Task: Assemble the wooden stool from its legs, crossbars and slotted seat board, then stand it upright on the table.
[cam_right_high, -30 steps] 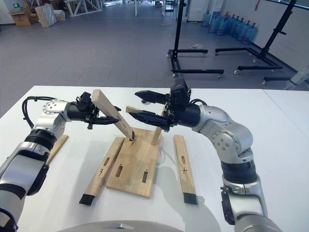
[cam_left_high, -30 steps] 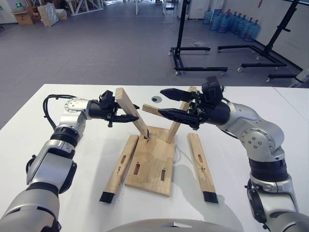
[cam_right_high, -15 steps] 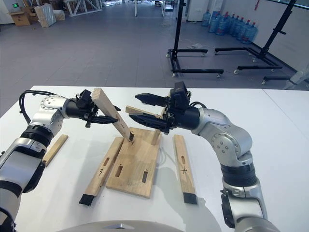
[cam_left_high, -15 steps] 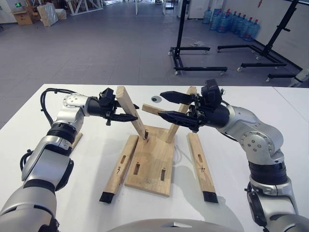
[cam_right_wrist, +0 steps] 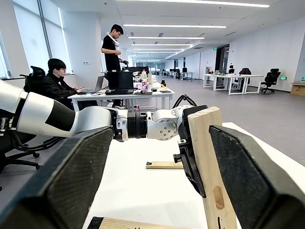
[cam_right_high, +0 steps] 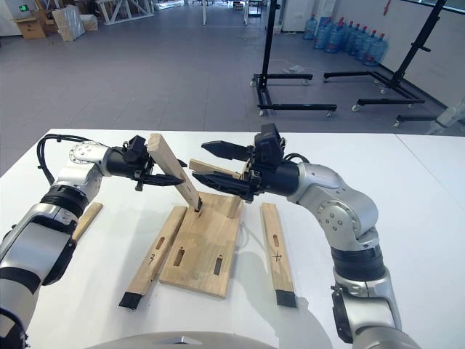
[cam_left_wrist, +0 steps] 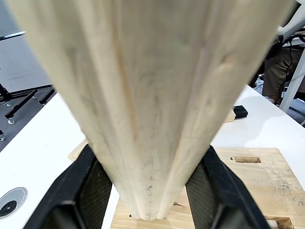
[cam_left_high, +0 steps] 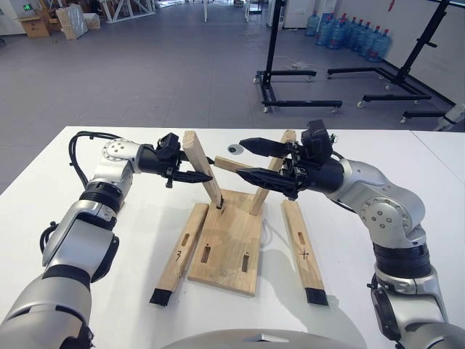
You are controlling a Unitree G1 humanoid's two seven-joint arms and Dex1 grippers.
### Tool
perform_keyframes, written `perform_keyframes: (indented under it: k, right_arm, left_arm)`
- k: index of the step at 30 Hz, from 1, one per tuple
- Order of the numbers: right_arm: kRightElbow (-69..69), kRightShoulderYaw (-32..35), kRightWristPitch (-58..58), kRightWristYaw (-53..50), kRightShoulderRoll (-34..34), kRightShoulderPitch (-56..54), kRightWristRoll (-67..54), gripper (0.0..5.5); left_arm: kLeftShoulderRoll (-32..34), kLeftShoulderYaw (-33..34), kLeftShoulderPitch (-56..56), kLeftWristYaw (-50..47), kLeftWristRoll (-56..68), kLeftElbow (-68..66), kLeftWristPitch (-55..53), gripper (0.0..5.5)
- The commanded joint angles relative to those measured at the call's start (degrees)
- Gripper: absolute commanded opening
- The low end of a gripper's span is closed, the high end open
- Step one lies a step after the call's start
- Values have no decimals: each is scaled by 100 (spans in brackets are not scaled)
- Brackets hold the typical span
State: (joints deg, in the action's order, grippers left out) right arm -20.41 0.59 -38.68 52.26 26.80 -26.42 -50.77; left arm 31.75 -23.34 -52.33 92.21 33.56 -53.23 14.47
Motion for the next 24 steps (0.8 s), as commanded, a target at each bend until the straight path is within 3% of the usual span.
perform_keyframes:
  k: [1, 7, 14, 24]
  right_arm:
    - [-21, 28, -79, -4, 63, -64, -45, 370]
    - [54, 93, 34, -82, 53, -133, 60, 370]
    - [838, 386, 965, -214, 342, -872, 1075, 370]
    - [1919, -409, 1949, 467, 937, -759, 2754, 370]
  left_arm:
    - [190, -324, 157, 29, 43, 244, -268, 203]
    - [301, -625, 213, 29, 113, 362, -556, 203]
    - [263, -522, 225, 29, 136, 270, -479, 203]
    - [131, -291, 317, 28, 72, 142, -374, 203]
